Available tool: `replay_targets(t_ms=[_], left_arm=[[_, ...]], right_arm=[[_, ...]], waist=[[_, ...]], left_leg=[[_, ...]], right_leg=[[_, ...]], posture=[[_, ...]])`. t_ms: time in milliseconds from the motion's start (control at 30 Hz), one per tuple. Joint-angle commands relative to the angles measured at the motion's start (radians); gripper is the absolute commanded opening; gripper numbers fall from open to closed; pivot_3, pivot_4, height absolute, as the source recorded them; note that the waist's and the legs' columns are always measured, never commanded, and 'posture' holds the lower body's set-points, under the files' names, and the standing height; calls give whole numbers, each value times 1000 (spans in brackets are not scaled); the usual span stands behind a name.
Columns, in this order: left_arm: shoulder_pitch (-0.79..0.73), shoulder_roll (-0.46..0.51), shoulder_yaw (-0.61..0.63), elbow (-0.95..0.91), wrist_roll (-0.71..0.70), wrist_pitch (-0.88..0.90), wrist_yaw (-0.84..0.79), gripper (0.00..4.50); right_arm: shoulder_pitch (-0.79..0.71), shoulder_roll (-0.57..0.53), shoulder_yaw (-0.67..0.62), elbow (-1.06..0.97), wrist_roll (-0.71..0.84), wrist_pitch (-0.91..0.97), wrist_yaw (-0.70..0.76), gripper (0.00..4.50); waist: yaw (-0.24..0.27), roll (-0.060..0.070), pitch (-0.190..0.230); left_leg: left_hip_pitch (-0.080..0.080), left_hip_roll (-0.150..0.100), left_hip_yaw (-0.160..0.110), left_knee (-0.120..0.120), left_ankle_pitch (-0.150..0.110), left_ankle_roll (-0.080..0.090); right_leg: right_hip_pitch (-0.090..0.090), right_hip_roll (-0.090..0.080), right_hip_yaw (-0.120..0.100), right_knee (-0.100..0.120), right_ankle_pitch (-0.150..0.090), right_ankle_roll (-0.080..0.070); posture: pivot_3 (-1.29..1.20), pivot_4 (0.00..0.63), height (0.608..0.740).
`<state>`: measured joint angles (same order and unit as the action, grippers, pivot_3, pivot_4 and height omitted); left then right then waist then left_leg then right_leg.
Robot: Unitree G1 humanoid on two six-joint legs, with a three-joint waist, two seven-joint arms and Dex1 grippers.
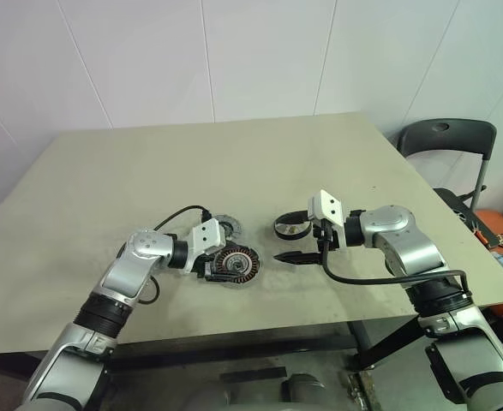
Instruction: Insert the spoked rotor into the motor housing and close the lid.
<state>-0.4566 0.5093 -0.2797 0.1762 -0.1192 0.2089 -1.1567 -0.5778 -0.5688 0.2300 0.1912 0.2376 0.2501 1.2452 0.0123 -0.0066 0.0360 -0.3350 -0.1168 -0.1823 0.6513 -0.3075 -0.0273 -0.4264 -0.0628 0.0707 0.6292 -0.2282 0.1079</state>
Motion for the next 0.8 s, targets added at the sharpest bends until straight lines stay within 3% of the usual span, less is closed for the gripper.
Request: replay_targets(t_ms=[33,200,600,700,800], left_arm=[[-23,-6,37,-27,-36,10,7,4450],[-42,-15,93,-80,-105,95,28,4450],[14,96,223,-156,-137,149,115,4450],[87,124,267,-184,-148,154,137,4500],[152,147,307,-228,-169,174,154,4500]], right_arm=[[-16,1,-14,-30,4,-12,3,4500],[-18,5,-12,-31,4,-9,1,4500],[-47,62,6,-37,15,93,-27,4500],[-62,99,22,-41,16,133,-41,3885],[-73,127,38,-48,16,152,-41,2821]], waist=[[0,0,0],[0,0,0],[-4,0,0],[-6,0,0],[-3,0,0]], left_leg=[[0,0,0,0,0,0],[0,0,0,0,0,0],[0,0,0,0,0,0],[0,0,0,0,0,0],[0,0,0,0,0,0]], right_leg=[[0,0,0,0,0,0],[0,0,0,0,0,0],[0,0,0,0,0,0],[0,0,0,0,0,0],[-1,0,1,1,0,0]], posture=[[0,0,740],[0,0,740],[0,0,740],[0,0,740],[0,0,740]])
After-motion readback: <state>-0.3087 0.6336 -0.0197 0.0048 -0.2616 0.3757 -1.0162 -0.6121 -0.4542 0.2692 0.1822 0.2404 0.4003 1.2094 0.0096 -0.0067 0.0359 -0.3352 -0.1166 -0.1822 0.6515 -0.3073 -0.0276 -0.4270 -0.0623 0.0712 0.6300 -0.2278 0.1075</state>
